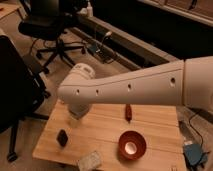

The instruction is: Place the white sponge in the ceramic bowl

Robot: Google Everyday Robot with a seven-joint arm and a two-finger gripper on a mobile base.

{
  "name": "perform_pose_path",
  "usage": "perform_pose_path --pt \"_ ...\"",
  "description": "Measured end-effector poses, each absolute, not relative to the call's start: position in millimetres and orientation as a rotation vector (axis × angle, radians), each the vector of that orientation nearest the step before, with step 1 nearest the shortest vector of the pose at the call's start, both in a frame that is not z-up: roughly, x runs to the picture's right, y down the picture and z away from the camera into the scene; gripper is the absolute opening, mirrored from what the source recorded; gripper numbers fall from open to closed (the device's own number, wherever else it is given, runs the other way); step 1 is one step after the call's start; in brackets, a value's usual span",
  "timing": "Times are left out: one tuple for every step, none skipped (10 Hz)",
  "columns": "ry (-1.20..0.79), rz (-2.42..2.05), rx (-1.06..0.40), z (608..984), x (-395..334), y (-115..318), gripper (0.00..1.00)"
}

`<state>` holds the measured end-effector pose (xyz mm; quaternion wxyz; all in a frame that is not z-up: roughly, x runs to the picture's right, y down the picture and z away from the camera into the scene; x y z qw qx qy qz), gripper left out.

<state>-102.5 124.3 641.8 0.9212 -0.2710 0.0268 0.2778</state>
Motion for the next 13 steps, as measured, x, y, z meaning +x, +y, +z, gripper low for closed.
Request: perform_pose_path --pt "0.058 0.57 -0.556 642 -100 125 0.65" --pt "0.058 0.569 -0.557 642 -101 125 0.65" --pt "0.057 0.567 -0.557 642 -102 125 0.65" --pt "0.057 0.567 -0.556 642 -102 125 0.65" --pt "0.057 0.568 -0.556 642 -101 125 0.65" --pt "0.054 0.563 -0.557 642 -102 124 0.65" --pt "0.038 0.536 -0.549 644 -107 124 0.65" --pt "0.01 0.475 -0.539 647 -116 128 0.65" --pt "-0.026 0.397 -0.531 651 -126 136 0.65" --pt "-0.056 0.329 -0.529 653 -130 146 0.65" --pt "-0.081 0.273 -0.537 654 -132 158 0.65" --pt "-0.098 0.235 -0.544 654 -132 167 0.65" --pt "-0.117 0.191 -0.555 653 -130 179 0.65"
